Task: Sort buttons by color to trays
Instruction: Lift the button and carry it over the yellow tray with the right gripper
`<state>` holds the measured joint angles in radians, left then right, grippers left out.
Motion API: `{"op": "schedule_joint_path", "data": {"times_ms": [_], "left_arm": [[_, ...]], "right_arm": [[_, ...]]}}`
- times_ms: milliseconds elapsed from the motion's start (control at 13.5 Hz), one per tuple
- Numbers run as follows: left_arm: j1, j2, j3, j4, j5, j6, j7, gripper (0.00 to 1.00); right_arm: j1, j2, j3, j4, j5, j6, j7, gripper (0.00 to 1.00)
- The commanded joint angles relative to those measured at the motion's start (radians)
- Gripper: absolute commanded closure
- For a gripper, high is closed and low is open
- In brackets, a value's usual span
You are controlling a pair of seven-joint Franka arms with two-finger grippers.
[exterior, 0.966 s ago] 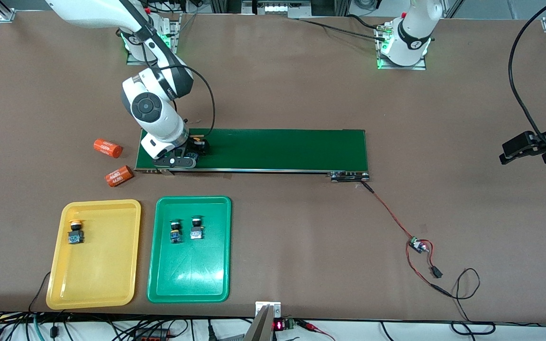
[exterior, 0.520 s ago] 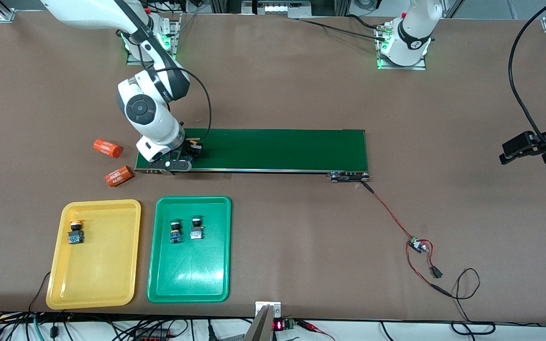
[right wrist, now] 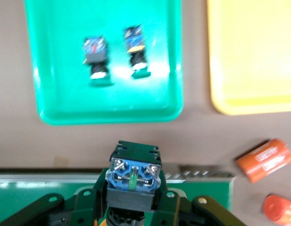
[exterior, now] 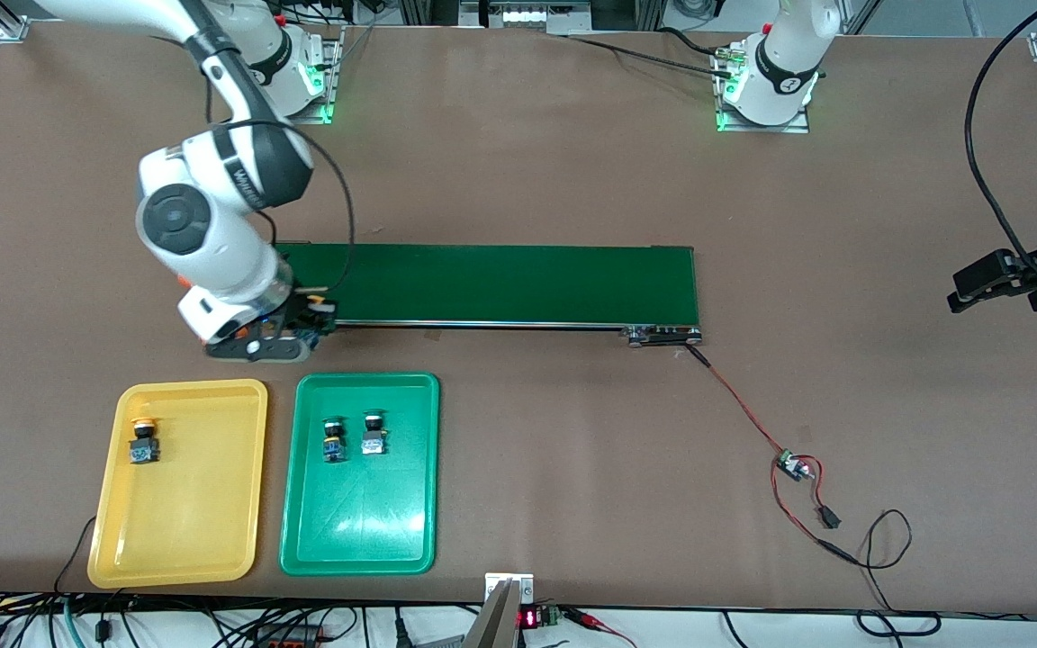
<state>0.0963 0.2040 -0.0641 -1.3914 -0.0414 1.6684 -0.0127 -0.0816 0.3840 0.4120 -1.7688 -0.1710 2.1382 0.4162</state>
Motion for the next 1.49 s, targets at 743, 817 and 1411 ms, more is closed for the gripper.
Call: {"op": "schedule_joint_path", "data": {"times_ms": [743,817,1411], "left_arm": [[0.004,-0.020,-0.016,-0.015,0.014,-0.047,-0.004,0.00],[0.000,-0.020,-0.023,-0.015,0.015,-0.049,-0.004,0.00],[0.010,-0.028,-0.020,-0.018,0.012,-0.056,-0.004,0.00]], "right_arm": [[-0.098,0.413,-0.173,0.379,-0.030,0.086,-0.387,0.94],[-0.099,0.435,-0.186,0.381,-0.053,0.129,-0.414,0.94],[-0.110,0.503,-0.242,0.376,-0.061,0.275,-0.484,0.10]]}}
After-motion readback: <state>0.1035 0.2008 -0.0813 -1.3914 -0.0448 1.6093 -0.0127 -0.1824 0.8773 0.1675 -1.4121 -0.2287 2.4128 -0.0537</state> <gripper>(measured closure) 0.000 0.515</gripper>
